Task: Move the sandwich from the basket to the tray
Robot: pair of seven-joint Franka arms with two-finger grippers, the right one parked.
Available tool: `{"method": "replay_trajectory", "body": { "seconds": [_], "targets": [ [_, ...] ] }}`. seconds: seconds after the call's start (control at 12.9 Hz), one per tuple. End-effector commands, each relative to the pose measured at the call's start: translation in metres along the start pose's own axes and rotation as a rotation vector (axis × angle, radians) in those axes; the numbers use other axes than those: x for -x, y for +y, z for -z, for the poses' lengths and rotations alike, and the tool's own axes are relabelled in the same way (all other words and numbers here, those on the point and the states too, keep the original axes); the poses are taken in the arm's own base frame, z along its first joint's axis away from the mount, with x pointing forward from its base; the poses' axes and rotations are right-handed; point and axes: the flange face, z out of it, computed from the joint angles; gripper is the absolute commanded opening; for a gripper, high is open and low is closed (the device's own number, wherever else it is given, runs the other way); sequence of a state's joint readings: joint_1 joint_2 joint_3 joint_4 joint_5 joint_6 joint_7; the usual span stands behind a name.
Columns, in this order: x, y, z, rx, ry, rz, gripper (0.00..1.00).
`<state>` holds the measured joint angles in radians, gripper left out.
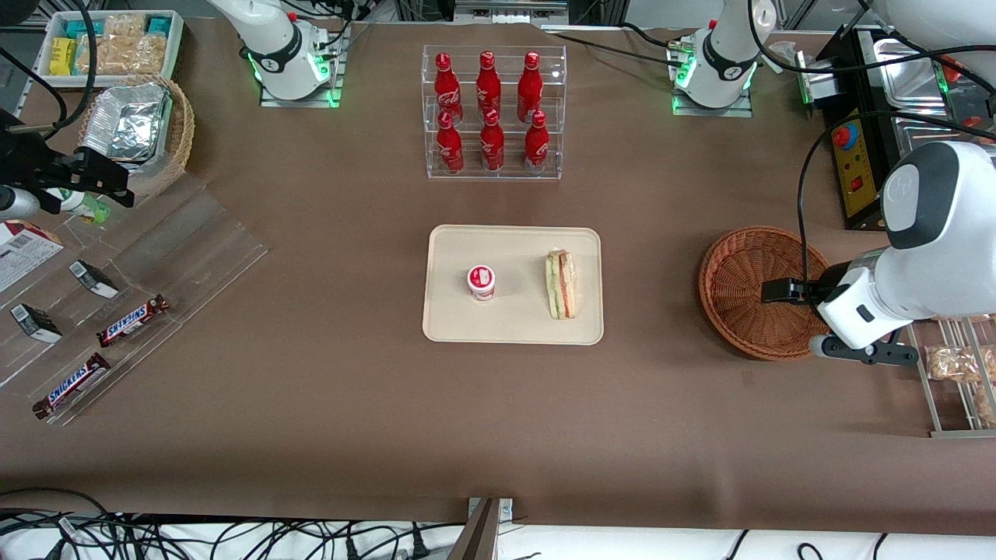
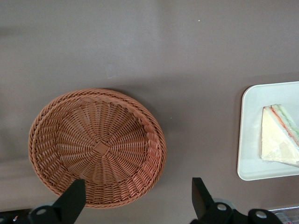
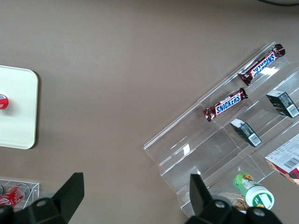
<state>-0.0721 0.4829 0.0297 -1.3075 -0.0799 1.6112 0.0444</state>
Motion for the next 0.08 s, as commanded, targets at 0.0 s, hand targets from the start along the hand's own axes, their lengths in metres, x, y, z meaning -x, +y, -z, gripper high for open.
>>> {"method": "replay_trajectory", "body": {
  "seconds": [0.0],
  "targets": [
    [0.0019,-0.0099,0.0161,-0.007,0.012,-0.005,1.00]
  ]
}}
